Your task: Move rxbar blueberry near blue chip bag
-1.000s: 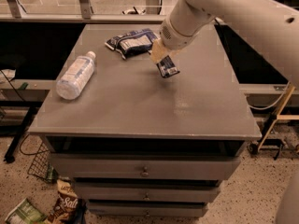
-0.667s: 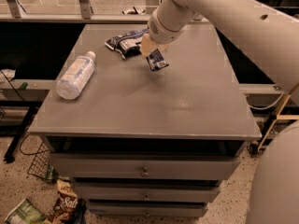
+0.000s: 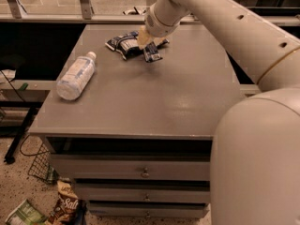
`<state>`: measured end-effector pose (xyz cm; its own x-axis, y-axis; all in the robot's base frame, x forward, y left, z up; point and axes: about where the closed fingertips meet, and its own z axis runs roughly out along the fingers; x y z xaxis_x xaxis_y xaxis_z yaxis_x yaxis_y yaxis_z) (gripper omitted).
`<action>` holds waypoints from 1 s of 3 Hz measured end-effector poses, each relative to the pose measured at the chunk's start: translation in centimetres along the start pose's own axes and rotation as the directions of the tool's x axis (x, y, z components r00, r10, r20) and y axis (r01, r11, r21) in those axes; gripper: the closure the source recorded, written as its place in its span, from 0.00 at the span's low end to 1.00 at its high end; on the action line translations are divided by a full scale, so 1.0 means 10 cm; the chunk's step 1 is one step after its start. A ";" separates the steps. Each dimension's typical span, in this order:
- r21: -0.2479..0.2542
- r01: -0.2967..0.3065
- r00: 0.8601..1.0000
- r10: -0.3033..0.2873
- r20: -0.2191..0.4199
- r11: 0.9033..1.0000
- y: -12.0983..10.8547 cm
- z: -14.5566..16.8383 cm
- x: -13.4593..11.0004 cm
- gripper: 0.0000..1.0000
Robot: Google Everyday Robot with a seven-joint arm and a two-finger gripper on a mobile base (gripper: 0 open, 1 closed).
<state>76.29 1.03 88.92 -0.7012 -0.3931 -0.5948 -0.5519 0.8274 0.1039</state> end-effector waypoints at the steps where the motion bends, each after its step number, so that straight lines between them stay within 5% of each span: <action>1: -0.001 0.001 1.000 -0.001 0.006 1.000 0.00 0.00 -0.03 0.82; 3: -0.007 0.003 1.000 -0.003 -0.003 1.000 0.03 0.07 -0.01 0.36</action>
Offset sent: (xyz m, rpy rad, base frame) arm 0.0023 0.0009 0.0017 0.0038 -0.0051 0.0003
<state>76.53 1.56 88.45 -0.7010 -0.3970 -0.5925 -0.5572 0.8234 0.1075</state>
